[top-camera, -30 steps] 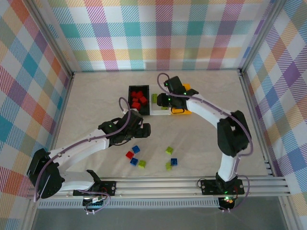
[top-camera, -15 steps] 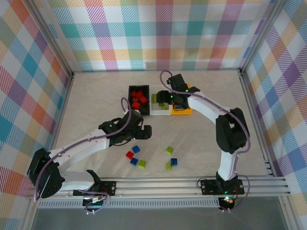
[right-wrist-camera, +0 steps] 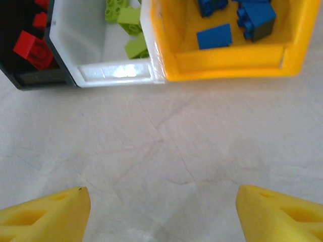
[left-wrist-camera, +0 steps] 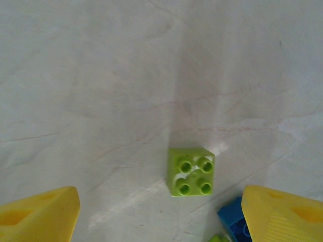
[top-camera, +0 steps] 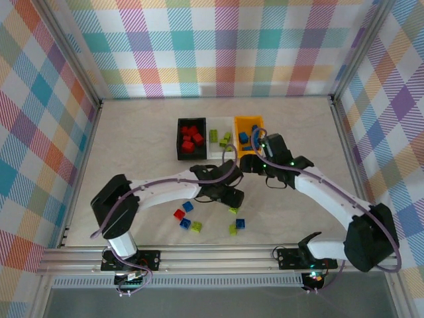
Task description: Sort the legos into containers by color
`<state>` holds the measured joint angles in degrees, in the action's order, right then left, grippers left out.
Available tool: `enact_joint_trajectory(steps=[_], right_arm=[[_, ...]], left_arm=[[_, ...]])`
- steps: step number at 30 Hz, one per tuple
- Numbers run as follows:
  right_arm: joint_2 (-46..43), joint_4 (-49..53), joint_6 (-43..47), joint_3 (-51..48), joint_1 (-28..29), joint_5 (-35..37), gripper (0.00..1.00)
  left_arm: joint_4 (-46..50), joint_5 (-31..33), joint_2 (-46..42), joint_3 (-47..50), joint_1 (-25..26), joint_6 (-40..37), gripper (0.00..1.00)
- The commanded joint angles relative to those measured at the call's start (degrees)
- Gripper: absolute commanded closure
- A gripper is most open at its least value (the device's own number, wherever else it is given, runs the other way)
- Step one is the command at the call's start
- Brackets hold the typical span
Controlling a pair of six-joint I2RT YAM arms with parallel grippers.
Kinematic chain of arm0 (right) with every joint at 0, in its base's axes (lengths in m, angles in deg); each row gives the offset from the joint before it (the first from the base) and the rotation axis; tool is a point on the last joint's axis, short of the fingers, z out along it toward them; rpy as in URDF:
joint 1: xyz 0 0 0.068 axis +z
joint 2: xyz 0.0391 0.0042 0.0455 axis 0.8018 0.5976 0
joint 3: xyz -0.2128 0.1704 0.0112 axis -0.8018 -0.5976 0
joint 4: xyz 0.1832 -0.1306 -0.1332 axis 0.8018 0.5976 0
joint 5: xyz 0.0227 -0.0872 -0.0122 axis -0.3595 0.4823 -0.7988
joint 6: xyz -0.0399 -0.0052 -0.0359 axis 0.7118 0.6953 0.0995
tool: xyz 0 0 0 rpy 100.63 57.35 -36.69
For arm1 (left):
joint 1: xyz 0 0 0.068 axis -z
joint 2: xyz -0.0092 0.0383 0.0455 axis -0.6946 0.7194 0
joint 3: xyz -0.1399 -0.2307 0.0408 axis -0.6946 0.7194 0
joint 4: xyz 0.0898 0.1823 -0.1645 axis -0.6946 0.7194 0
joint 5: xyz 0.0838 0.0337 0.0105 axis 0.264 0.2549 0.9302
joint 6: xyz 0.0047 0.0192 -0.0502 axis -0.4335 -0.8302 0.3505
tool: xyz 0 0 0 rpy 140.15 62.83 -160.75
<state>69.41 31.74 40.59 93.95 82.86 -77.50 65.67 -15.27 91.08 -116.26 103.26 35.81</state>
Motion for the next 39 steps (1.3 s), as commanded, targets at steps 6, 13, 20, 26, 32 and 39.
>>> enact_joint_trajectory(steps=[6, 13, 20, 26, 32, 39], right_arm=[[-8.84, 1.75, -1.32, -4.52, -2.43, 1.06, 0.23], [-9.95, 1.05, -1.46, -5.5, -3.28, 0.09, 0.23], [-10.66, 0.73, -1.34, -5.85, -3.84, -0.09, 0.22], [-10.38, 0.51, -1.43, -5.98, -4.16, -0.59, 0.22], [-10.9, -0.01, -1.68, -6.36, -4.25, -0.94, 0.22], [-11.19, 0.17, -1.84, -6.7, -4.29, -1.19, 0.22]], left_arm=[[5.42, -1.96, 8.83, -5.77, 3.65, -3.2, 0.28], [7.37, 0.41, 13.42, -8.75, 4.54, -3.98, 0.42], [6.76, 1.62, 13.89, -8.42, 4.54, -3.81, 0.64], [6.81, 5.09, 10.17, -8.12, 3.86, -2.96, 0.71], [5.8, 9.16, 3.39, -8.64, -4.74, -1.98, 0.72], [3.76, 12.96, 8.58, -21.75, -15.22, -2.54, 0.73]])
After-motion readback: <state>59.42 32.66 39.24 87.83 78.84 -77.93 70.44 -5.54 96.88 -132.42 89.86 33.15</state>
